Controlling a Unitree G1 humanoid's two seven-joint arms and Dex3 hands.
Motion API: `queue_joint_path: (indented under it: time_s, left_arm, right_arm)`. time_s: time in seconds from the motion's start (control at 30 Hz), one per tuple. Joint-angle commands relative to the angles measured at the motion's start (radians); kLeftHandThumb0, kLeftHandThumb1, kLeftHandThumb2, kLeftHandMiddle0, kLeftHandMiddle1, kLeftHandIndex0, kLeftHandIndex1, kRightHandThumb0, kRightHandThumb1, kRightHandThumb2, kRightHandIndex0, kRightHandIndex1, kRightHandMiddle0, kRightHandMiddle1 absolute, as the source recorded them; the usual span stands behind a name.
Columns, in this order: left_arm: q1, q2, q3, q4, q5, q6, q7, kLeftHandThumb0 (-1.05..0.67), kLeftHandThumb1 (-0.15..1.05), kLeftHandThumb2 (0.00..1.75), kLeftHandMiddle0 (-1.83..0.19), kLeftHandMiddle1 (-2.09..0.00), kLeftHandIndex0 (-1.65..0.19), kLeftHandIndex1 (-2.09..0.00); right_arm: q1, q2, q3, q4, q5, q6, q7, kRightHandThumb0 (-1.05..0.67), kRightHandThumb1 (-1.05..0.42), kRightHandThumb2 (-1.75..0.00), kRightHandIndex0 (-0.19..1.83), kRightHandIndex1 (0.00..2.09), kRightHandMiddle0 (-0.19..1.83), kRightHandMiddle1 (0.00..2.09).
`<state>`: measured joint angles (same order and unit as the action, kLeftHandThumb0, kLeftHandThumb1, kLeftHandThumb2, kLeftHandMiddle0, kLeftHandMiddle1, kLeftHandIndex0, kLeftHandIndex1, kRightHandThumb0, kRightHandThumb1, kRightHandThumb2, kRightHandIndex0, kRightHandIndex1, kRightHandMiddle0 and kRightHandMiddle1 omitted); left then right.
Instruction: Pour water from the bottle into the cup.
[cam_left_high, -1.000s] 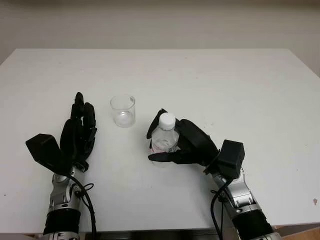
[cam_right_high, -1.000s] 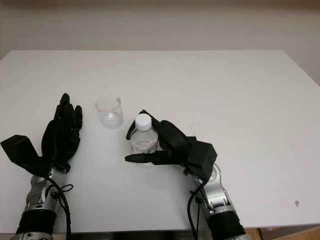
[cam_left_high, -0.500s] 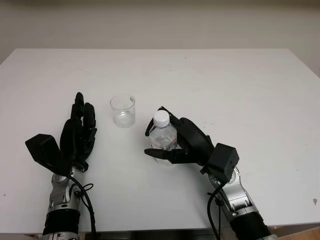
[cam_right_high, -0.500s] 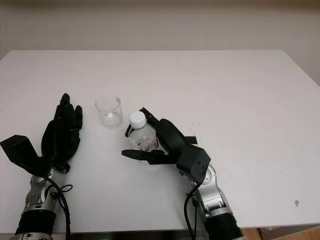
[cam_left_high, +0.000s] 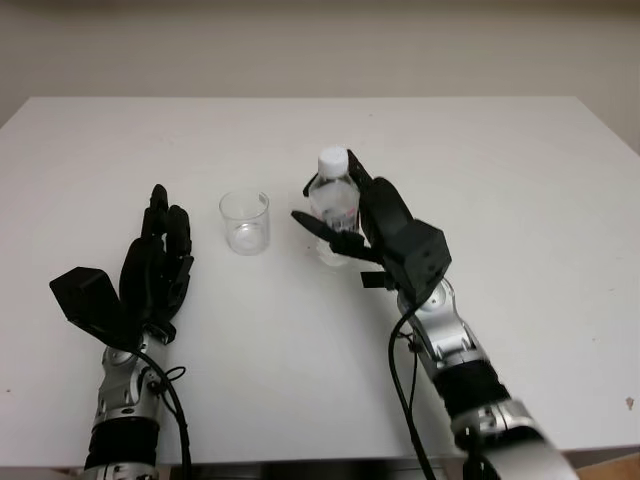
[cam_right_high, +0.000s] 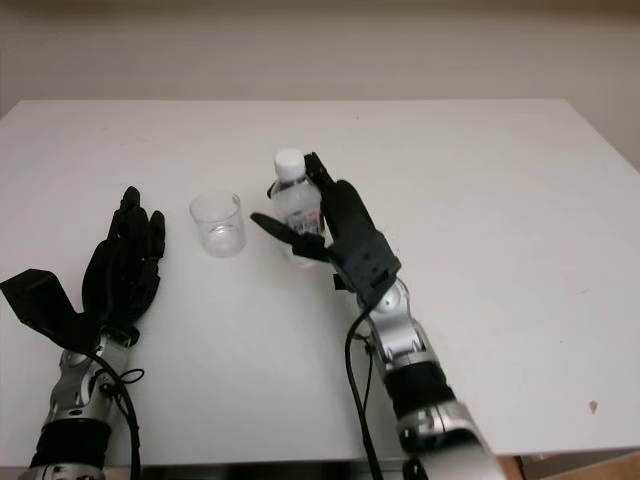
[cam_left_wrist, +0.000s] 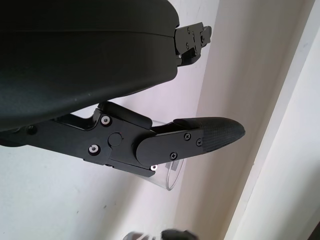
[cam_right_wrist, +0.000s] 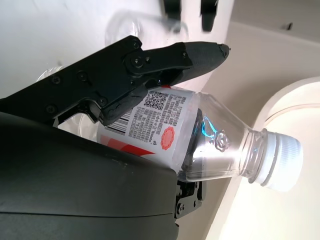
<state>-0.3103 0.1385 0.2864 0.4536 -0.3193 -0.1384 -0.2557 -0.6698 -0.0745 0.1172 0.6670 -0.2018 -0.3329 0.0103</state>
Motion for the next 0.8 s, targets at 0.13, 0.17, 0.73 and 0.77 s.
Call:
queue_joint_path:
  time_s: [0.13, 0.17, 0.73, 0.77]
  left_arm:
    - [0.032, -0.011, -0.002, 0.019, 0.004, 0.013, 0.012, -0.69, 1.05, 0.53, 0.14, -0.06, 0.16, -0.06]
    - [0.034, -0.011, -0.004, 0.016, 0.005, 0.012, 0.013, -0.68, 1.05, 0.53, 0.14, -0.06, 0.16, -0.06]
    - [0.023, -0.010, -0.011, 0.031, 0.005, 0.011, -0.001, -0.69, 1.05, 0.54, 0.15, -0.05, 0.17, -0.05]
    - [0.022, -0.012, -0.011, 0.035, 0.002, 0.007, -0.004, -0.69, 1.05, 0.55, 0.15, -0.05, 0.17, -0.05]
  right_arm:
    - [-0.215, -0.045, 0.019, 0.272, -0.091, -0.034, -0.103, -0.30, -1.05, -0.39, 1.60, 2.09, 1.29, 2.09]
    - [-0.242, -0.051, 0.027, 0.314, -0.109, -0.036, -0.117, -0.32, -1.05, -0.37, 1.51, 2.09, 1.21, 2.09]
    - [-0.476, -0.107, 0.302, 0.635, -0.459, 0.058, -0.378, -0.40, -1.05, -0.22, 1.20, 2.09, 0.80, 2.09]
    - [-0.486, -0.105, 0.311, 0.640, -0.467, 0.068, -0.382, -0.40, -1.05, -0.21, 1.18, 2.09, 0.78, 2.09]
